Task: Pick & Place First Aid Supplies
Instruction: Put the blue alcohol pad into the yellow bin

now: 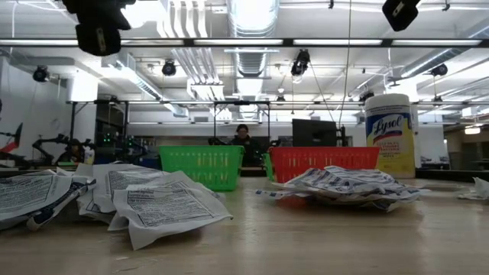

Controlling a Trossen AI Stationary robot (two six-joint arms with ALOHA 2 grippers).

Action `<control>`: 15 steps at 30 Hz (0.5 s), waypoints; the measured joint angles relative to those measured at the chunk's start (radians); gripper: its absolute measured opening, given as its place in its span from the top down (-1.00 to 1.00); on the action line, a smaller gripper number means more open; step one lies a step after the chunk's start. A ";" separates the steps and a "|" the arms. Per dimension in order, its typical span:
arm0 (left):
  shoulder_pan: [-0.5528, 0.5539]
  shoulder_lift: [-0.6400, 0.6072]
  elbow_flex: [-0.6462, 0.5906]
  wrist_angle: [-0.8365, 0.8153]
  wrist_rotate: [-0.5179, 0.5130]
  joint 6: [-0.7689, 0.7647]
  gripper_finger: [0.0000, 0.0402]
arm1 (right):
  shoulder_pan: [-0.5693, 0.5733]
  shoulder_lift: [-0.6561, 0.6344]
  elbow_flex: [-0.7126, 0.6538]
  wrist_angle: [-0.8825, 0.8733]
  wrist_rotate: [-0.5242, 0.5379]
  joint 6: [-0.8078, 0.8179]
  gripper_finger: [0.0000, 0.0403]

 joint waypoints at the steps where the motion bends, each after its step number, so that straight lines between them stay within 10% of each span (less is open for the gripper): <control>1: -0.009 0.022 0.014 -0.013 0.014 -0.006 1.00 | 0.000 0.000 0.000 0.000 0.000 0.000 0.86; 15: -0.075 0.235 0.037 0.008 0.023 -0.197 1.00 | 0.000 0.000 0.000 0.000 0.000 0.000 0.86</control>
